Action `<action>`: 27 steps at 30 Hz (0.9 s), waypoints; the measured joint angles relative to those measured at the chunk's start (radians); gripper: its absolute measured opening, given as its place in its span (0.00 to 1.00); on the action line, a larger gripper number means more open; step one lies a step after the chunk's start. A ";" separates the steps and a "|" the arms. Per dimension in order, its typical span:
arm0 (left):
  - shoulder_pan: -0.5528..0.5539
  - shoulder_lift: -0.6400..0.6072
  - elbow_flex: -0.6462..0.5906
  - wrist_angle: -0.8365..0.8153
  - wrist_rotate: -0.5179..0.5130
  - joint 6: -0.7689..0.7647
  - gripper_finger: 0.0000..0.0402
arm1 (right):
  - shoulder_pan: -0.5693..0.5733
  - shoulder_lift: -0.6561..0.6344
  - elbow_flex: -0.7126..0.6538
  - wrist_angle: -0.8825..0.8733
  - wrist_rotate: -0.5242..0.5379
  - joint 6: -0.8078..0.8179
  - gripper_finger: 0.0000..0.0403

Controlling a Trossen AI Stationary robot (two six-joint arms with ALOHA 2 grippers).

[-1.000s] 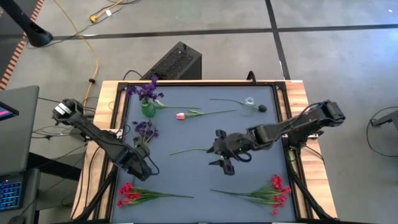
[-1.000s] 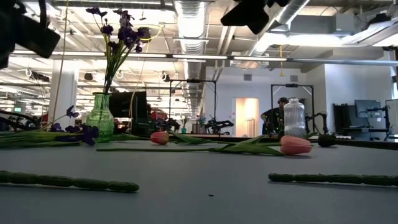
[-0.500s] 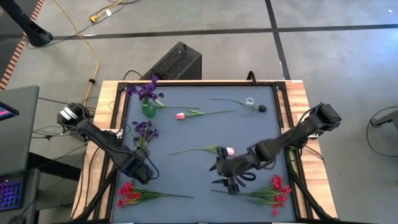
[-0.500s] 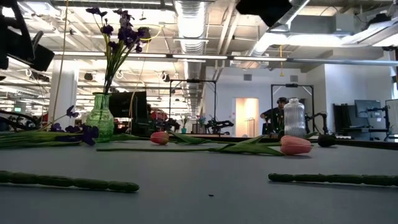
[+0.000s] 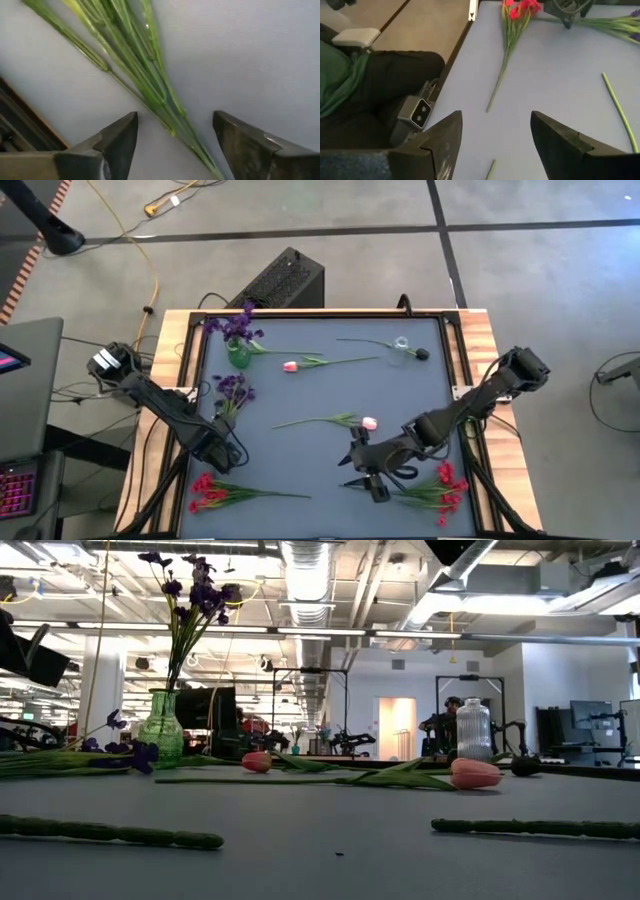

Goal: Sort flowers into vase by color
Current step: Put the purple flowers into the green vase

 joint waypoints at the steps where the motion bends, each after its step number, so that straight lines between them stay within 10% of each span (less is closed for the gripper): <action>1: -0.001 -0.016 -0.003 0.006 -0.003 0.000 0.60 | 0.001 0.000 0.000 0.002 0.007 0.000 0.65; 11: -0.002 -0.082 0.004 0.038 -0.047 0.076 0.05 | 0.007 0.000 0.000 0.005 0.042 0.056 0.65; 19: -0.003 -0.183 0.142 0.042 -0.210 0.352 0.01 | 0.016 0.000 0.000 0.009 0.079 0.057 0.65; 27: -0.016 -0.257 0.315 0.220 -0.659 0.830 0.00 | 0.014 0.000 0.000 0.009 0.131 0.049 0.65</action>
